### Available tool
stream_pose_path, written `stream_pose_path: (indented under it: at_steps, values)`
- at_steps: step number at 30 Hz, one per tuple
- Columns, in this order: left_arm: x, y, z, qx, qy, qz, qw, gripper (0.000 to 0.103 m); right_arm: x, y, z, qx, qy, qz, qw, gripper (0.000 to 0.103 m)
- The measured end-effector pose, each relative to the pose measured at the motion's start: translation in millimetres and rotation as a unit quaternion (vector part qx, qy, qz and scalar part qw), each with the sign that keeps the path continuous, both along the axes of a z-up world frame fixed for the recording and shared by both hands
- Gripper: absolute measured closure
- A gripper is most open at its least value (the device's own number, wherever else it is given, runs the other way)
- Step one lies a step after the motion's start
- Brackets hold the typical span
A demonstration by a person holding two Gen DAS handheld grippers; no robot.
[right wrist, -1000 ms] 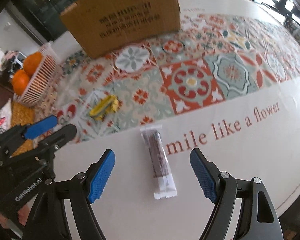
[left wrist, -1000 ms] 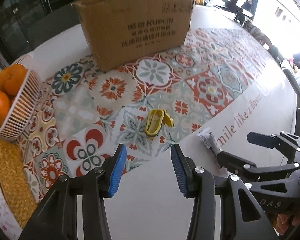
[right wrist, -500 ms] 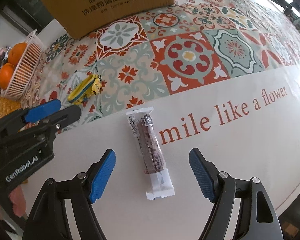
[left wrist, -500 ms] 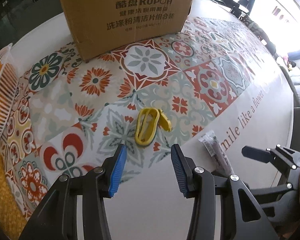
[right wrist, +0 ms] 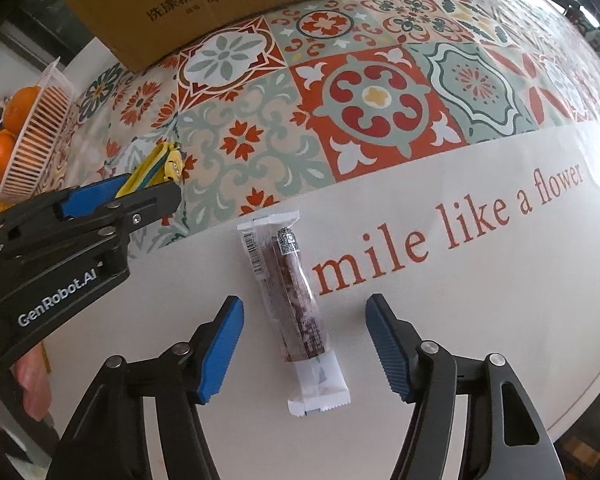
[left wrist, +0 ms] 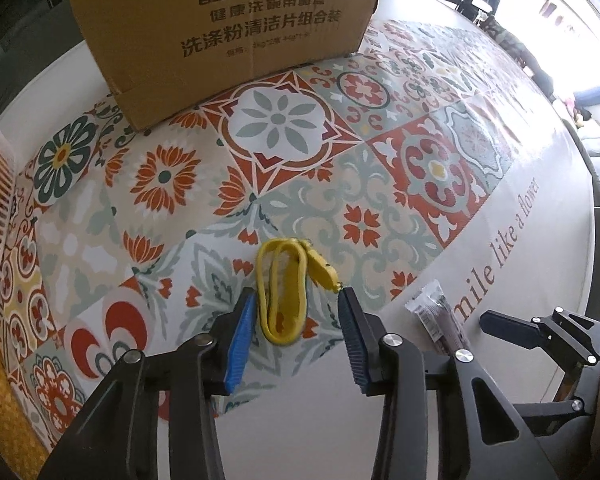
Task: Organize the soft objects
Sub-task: 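Grasp the yellow plush toy with the left tool while the right tool grasps the wrapped snack bar, then carry the yellow toy and snack bar into the box and release both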
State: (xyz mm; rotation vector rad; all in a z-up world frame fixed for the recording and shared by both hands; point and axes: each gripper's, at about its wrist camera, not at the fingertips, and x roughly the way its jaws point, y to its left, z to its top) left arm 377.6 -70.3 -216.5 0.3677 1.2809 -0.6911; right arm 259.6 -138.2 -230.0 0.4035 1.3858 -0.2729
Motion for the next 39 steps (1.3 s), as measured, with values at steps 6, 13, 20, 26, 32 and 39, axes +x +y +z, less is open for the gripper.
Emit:
stream_pose_path:
  at_steps: [6, 13, 20, 26, 32, 39]
  values:
    - [0.4, -5.5, 0.2, -0.002, -0.011, -0.007, 0.9999, 0.067, -1.0, -1.4, 2.2, -0.021, -0.007, 0.004, 1.000, 0.065]
    - [-6.2, 0.2, -0.1, -0.022, -0.001, -0.001, 0.9998, 0.078, -5.2, -11.1, 3.1, -0.007, -0.023, -0.003, 1.000, 0.074]
    - [-23.1, 15.8, 7.1, -0.028, 0.000, 0.031, 0.9991, 0.078, -11.9, -17.1, 4.5, 0.017, -0.040, 0.009, 0.999, 0.074]
    - [-36.5, 30.1, 16.4, -0.036, -0.002, 0.075, 0.9965, 0.079, -11.5, -19.9, 9.7, 0.020, -0.049, 0.038, 0.998, 0.075]
    - [-47.5, 37.3, 32.0, -0.052, -0.013, 0.119, 0.9914, 0.079, -7.4, -21.1, 18.5, 0.030, -0.058, 0.073, 0.995, 0.075]
    - [-57.2, 38.3, 48.9, -0.060, -0.030, 0.165, 0.9840, 0.079, -3.4, -29.8, 36.7, 0.032, -0.080, 0.112, 0.990, 0.075]
